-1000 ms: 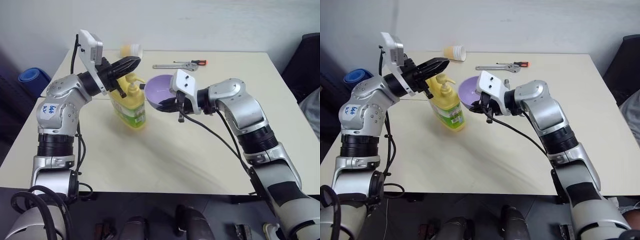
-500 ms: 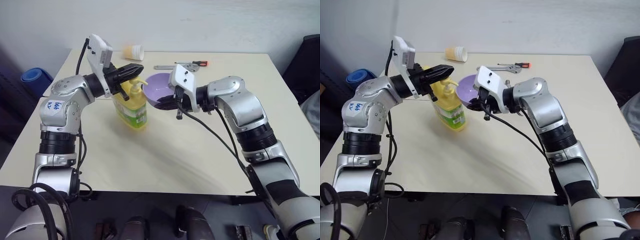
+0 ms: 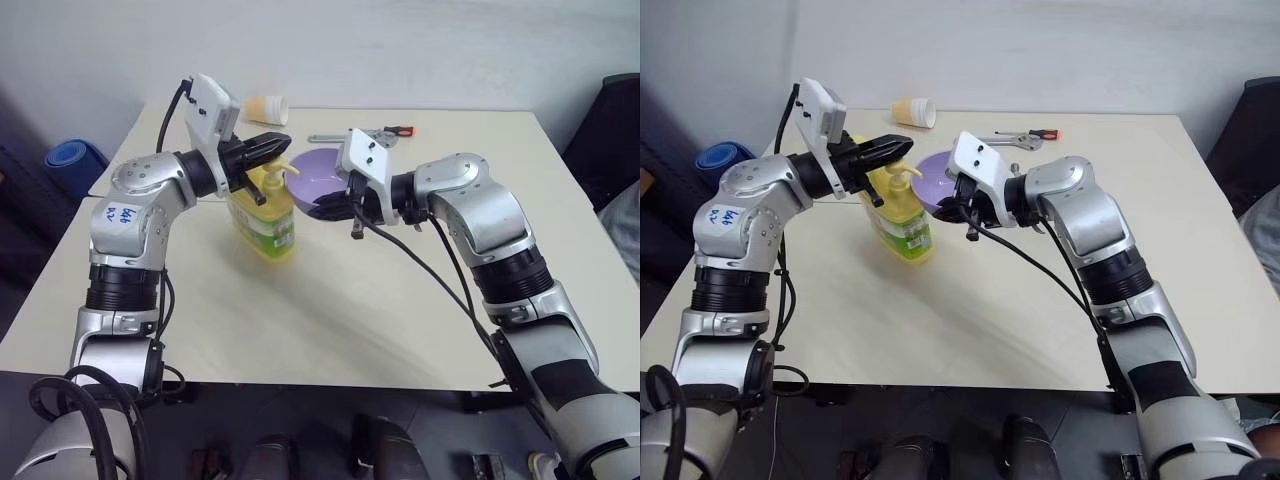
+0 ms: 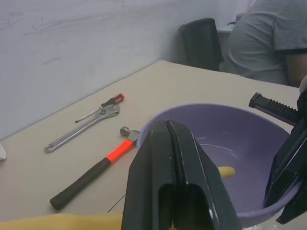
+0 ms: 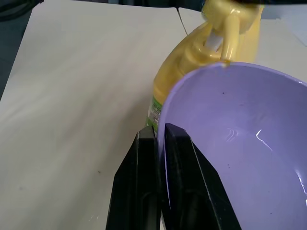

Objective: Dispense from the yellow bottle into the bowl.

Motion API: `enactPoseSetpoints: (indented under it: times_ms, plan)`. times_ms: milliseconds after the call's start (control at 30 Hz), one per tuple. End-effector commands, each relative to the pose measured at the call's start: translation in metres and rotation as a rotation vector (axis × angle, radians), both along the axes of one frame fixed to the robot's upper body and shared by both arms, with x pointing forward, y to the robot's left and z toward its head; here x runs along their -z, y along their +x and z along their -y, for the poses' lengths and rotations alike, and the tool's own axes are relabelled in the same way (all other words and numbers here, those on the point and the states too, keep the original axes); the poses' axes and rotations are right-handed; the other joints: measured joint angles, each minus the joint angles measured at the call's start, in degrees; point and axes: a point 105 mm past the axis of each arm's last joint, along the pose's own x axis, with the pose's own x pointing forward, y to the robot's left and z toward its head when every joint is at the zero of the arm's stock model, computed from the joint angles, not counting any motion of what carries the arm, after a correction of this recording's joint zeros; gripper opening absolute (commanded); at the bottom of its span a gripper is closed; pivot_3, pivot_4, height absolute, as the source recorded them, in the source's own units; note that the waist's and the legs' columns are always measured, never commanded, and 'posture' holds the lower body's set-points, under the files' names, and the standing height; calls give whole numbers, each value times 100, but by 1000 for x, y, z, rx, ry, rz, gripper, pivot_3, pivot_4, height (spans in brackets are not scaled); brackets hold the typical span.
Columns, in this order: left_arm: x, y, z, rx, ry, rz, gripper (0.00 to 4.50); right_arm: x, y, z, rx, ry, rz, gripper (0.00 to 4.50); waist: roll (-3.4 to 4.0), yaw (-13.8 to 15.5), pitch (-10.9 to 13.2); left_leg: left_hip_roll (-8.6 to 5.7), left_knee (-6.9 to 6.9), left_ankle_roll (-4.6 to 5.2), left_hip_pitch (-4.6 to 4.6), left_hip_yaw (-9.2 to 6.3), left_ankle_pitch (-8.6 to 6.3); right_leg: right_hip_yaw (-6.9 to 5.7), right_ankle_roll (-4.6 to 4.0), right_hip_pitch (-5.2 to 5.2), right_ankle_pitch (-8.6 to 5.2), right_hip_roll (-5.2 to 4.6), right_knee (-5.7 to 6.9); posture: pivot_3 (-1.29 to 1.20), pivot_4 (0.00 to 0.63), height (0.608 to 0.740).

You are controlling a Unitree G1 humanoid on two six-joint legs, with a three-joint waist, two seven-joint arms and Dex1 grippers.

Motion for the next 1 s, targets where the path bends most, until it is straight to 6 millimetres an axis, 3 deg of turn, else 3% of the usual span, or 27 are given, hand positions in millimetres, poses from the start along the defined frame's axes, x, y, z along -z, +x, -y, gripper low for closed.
enactPoseSetpoints:
  times_ms: [33,233,667,967,1000]
  plan:
    - [55,9,-7,-61,65,-206,11,-18,-8,-5,-37,36,52,0,0,-1,0,0,0,0,2,0,0,3,0,0,0,-1,3,0,150,740]
    - [56,10,-9,-69,65,-218,11,-17,-8,-3,-32,41,45,0,0,0,-1,0,0,-1,4,2,-1,14,0,0,0,-2,4,0,150,740]
    - [81,10,-11,-77,85,-284,11,-17,-10,-1,-24,54,35,0,0,-4,-21,0,-3,-2,8,4,-1,50,0,0,0,-1,3,0,150,740]
    - [78,11,-13,-81,82,-277,11,-15,-11,-2,-28,54,27,0,0,-6,-23,1,-5,-3,11,6,-2,53,0,0,0,-1,3,0,150,740]
    - [71,11,-11,-68,51,-257,11,-15,-11,-1,-26,53,27,0,0,-6,-23,1,-5,-3,11,6,-2,54,0,0,0,-1,3,0,150,740]
